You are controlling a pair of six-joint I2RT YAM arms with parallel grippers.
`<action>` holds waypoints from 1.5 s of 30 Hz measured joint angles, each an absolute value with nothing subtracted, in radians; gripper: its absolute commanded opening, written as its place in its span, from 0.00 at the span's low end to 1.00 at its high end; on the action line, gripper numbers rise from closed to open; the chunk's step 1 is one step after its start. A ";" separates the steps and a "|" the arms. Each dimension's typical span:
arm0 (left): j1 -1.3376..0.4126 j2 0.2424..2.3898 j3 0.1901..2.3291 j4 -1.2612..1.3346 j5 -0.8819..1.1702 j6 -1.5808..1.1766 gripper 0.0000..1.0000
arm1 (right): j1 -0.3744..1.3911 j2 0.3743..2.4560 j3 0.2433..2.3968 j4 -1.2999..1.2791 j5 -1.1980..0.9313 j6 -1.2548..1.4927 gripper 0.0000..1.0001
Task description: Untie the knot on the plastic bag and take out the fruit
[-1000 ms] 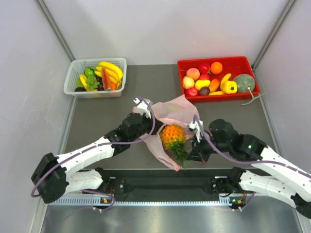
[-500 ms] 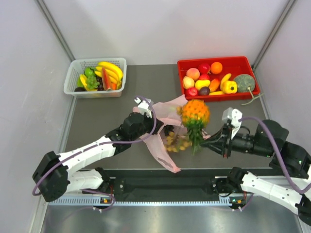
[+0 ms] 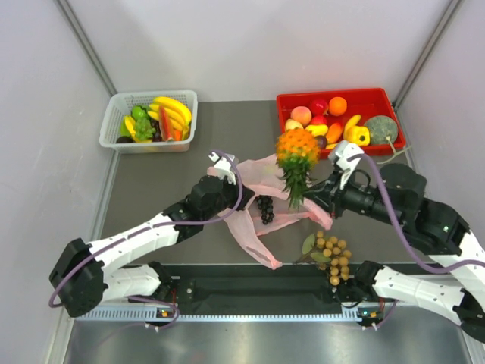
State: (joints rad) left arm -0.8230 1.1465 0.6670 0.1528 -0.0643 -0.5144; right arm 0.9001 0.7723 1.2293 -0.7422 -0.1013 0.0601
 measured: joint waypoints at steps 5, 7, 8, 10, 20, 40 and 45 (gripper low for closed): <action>-0.823 1.139 0.667 0.150 -0.054 -0.516 0.00 | 0.893 0.754 1.290 -0.720 0.035 0.057 0.00; -0.823 1.136 0.667 0.150 -0.049 -0.518 0.00 | 0.884 0.753 1.304 -0.716 0.124 0.062 0.00; -0.823 1.135 0.667 0.150 -0.045 -0.518 0.00 | 0.874 0.760 1.311 -0.715 0.154 0.064 0.00; -0.823 1.134 0.667 0.150 -0.042 -0.518 0.00 | 0.843 0.787 1.323 -0.712 0.200 0.072 0.00; -0.823 1.115 0.667 0.148 -0.016 -0.518 0.00 | 0.381 1.181 1.439 -0.641 0.151 0.120 0.00; -0.823 1.062 0.654 0.118 0.038 -0.531 0.00 | 0.009 2.072 1.950 -0.502 -0.035 0.142 0.00; -0.823 1.051 0.640 0.102 0.036 -0.533 0.00 | -0.020 2.155 2.012 -0.520 -0.001 0.189 0.00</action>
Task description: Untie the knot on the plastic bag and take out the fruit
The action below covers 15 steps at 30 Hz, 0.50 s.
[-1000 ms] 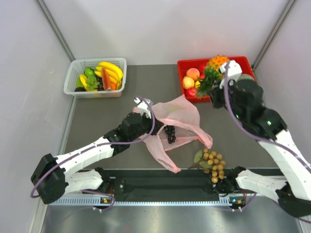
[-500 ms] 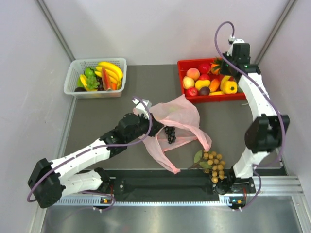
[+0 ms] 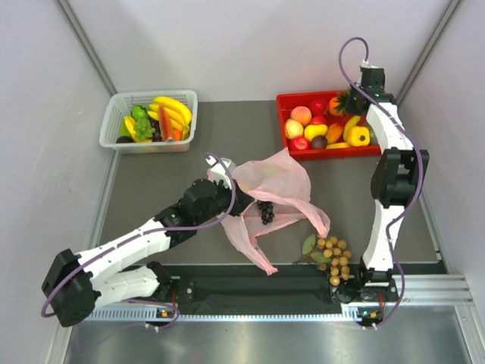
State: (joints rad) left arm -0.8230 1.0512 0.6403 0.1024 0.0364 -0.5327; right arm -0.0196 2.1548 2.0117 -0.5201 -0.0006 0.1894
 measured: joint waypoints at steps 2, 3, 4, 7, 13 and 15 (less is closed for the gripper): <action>-0.823 1.040 0.632 0.101 0.035 -0.533 0.00 | -0.037 2.133 1.961 -0.486 0.023 0.208 0.00; -0.823 1.036 0.629 0.101 0.035 -0.533 0.00 | -0.045 2.108 1.915 -0.466 0.038 0.218 0.00; -0.823 1.034 0.627 0.101 0.035 -0.533 0.00 | -0.050 2.079 1.864 -0.451 0.053 0.226 0.00; -0.823 1.033 0.626 0.102 0.037 -0.535 0.00 | -0.062 2.038 1.833 -0.464 0.079 0.241 0.22; -0.823 1.041 0.626 0.105 0.048 -0.551 0.00 | -0.077 2.069 2.025 -0.528 0.054 0.257 0.85; -0.823 1.041 0.626 0.105 0.048 -0.552 0.00 | -0.083 2.073 2.063 -0.542 0.029 0.258 0.87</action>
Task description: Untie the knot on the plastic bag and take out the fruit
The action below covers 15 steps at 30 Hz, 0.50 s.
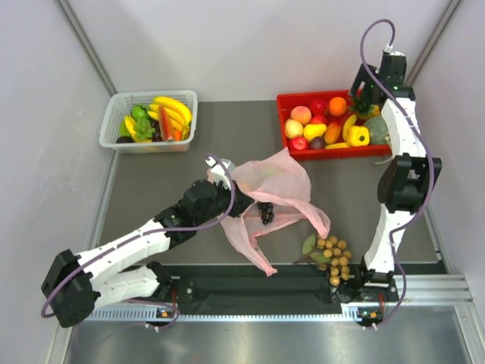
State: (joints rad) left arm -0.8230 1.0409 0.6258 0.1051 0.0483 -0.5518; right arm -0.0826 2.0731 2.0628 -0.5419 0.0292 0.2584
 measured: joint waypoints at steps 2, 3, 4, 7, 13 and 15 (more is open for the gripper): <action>-0.823 1.040 0.625 0.105 0.047 -0.552 0.00 | -0.089 2.069 2.067 -0.556 0.007 0.260 0.89; -0.823 1.037 0.624 0.104 0.047 -0.552 0.00 | -0.091 2.065 2.063 -0.564 0.000 0.262 0.89; -0.823 1.034 0.621 0.104 0.047 -0.552 0.00 | -0.093 2.052 2.040 -0.572 -0.010 0.263 0.89; -0.823 1.016 0.610 0.103 0.036 -0.551 0.00 | -0.091 1.938 1.895 -0.602 -0.016 0.261 0.89; -0.823 0.997 0.600 0.101 -0.007 -0.551 0.00 | -0.027 1.357 1.436 -0.649 0.068 0.246 0.91; -0.823 0.997 0.600 0.097 -0.018 -0.551 0.00 | -0.006 1.148 1.320 -0.664 0.080 0.246 0.91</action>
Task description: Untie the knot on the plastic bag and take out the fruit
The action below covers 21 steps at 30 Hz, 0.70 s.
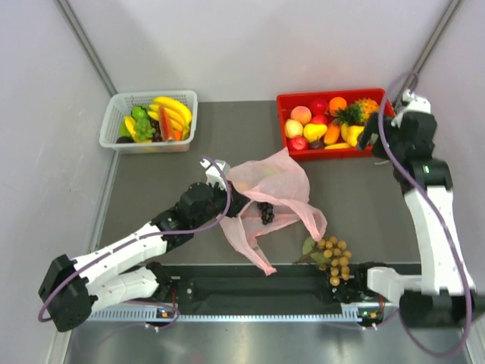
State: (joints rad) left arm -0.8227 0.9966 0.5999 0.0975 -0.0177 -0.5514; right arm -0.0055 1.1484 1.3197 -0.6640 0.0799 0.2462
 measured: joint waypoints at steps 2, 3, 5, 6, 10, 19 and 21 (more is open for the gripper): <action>-0.823 0.997 0.600 0.092 -0.026 -0.551 0.00 | 0.014 0.977 1.232 -0.706 0.088 0.248 0.92; -0.823 0.997 0.600 0.088 -0.033 -0.551 0.00 | 0.021 0.913 1.197 -0.730 0.087 0.249 0.92; -0.823 0.997 0.602 0.076 -0.049 -0.551 0.00 | 0.047 0.831 1.144 -0.793 0.068 0.253 0.95; -0.823 0.997 0.604 0.068 -0.057 -0.549 0.00 | 0.060 0.814 1.124 -0.822 0.056 0.255 0.97; -0.823 0.987 0.620 0.030 -0.099 -0.540 0.00 | 0.163 0.802 1.060 -0.964 -0.014 0.269 0.99; -0.823 0.929 0.638 0.009 -0.144 -0.524 0.00 | 0.541 0.942 0.915 -1.106 0.015 0.336 1.00; -0.822 0.916 0.638 -0.008 -0.156 -0.521 0.00 | 0.598 0.962 0.904 -1.110 0.017 0.345 1.00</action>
